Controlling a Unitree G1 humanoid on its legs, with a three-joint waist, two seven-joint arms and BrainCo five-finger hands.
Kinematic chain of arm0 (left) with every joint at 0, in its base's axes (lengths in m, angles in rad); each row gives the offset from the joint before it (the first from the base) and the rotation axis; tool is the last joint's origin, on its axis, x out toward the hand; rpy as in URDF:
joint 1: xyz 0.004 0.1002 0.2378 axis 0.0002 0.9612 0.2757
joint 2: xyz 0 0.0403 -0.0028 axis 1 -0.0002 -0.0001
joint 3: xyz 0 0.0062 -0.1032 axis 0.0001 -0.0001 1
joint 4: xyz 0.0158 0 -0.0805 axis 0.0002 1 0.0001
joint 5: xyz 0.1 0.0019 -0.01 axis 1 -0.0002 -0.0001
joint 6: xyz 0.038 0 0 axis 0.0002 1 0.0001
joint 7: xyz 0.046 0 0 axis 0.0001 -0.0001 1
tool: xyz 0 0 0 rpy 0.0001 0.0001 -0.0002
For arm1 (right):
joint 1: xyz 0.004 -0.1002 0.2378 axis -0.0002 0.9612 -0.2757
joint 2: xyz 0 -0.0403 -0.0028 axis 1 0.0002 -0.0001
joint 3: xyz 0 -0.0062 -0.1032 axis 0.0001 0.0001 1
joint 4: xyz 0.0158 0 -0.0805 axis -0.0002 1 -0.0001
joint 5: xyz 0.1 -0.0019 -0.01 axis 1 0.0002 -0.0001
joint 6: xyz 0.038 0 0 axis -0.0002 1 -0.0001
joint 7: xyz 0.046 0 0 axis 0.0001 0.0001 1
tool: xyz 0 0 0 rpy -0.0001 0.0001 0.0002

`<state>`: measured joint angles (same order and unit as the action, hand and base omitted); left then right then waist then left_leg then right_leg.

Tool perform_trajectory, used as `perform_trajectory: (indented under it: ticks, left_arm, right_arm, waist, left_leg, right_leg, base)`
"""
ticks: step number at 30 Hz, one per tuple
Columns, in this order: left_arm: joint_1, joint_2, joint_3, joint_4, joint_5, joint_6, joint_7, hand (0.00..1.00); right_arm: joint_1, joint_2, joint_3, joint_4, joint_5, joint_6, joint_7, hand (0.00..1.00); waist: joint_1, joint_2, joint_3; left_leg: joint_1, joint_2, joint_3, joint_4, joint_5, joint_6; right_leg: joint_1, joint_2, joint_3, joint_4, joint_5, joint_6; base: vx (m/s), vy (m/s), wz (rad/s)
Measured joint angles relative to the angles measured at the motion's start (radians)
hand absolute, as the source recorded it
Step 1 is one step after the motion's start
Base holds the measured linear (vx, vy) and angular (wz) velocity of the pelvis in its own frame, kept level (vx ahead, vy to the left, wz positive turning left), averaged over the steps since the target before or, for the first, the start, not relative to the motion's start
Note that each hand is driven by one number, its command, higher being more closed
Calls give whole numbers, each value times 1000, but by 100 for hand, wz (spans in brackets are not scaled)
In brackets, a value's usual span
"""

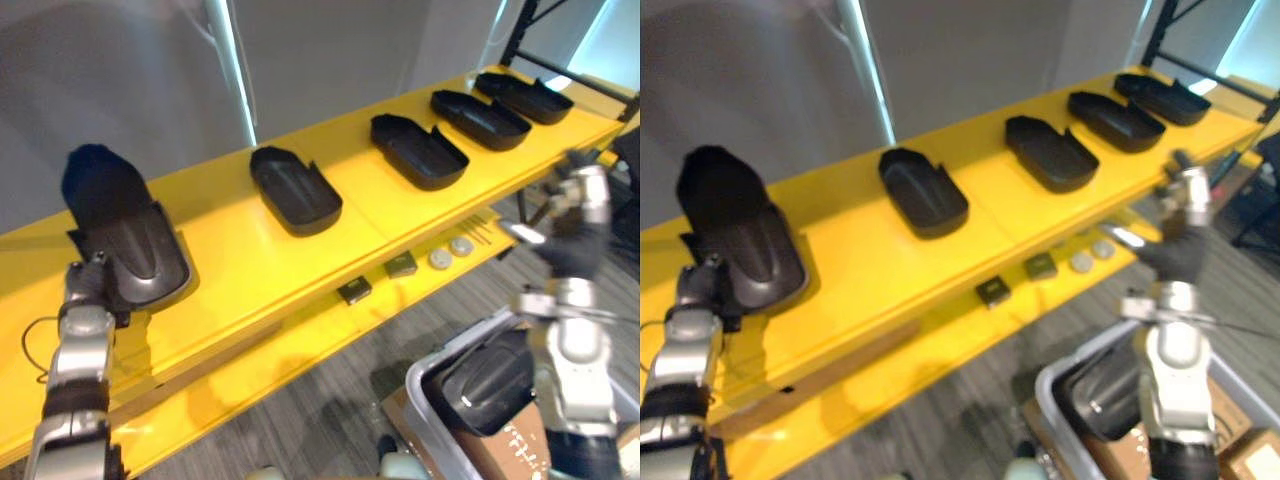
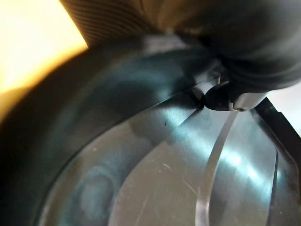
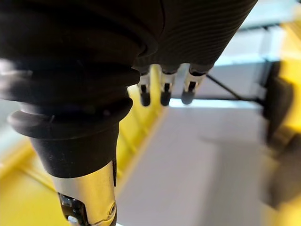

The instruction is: Walk over and take plastic housings, then place them on the shelf

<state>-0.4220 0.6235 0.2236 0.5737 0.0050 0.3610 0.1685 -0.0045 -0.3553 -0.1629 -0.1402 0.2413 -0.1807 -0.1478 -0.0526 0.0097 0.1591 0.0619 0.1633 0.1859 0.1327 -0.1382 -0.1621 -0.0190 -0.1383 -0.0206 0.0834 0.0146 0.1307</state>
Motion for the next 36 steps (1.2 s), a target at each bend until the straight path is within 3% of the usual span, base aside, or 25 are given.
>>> perform_trajectory:
  ticks: [2,4,10,14,19,25,33,36]
  left_arm:
    - [-4,5,11,42,7,49,-12,100]
    - [-43,29,2,157,15,115,-46,100]
    - [-159,64,-11,275,56,147,-129,100]
    - [-217,85,-13,321,146,188,-185,100]
    - [-225,123,-42,370,238,231,-233,100]
    - [-244,124,-41,400,252,284,-283,100]
    - [-245,196,-25,472,278,290,-301,100]
    - [-240,199,29,486,275,287,-293,100]
  right_arm:
    - [66,16,-14,-2,1,-36,37,0]
    - [91,16,-34,-13,6,-75,87,0]
    - [100,15,-61,-49,49,-126,166,0]
    - [119,2,-43,-49,60,-126,177,0]
    - [119,-19,-25,-49,61,-123,175,0]
    - [119,-27,2,-49,61,-116,175,0]
    - [121,-44,20,-49,64,-116,177,0]
    - [120,-47,27,-49,64,-116,185,0]
  waist:
    - [-12,13,-5]
    - [-48,28,-10]
    - [-101,36,-11]
    - [-110,60,-14]
    - [-125,70,-10]
    - [-125,76,-7]
    - [-126,84,-2]
    - [-122,89,0]
  left_leg:
    - [11,1,35,-2,0,0]
    - [26,-2,70,-11,0,0]
    - [39,0,108,-21,1,-2]
    - [43,-1,129,-24,1,-1]
    - [45,0,132,-25,1,-2]
    - [50,0,138,-26,1,-2]
    - [59,1,149,-30,1,-2]
    - [58,0,147,-31,1,-2]
  right_leg:
    - [-2,1,22,-1,0,0]
    - [-6,-1,50,-1,1,1]
    - [-24,5,89,-1,8,8]
    - [-34,13,109,-1,12,11]
    - [-35,15,112,-1,12,11]
    - [-35,16,117,-1,12,10]
    - [-34,15,128,-2,14,10]
    - [-32,14,125,-4,14,11]
  base:
    - [33,24,-25]
    - [13,37,-35]
    - [-30,10,-23]
    - [-14,-2,-13]
    - [0,0,0]
    - [2,2,-2]
    - [-1,6,-5]
    - [0,0,0]
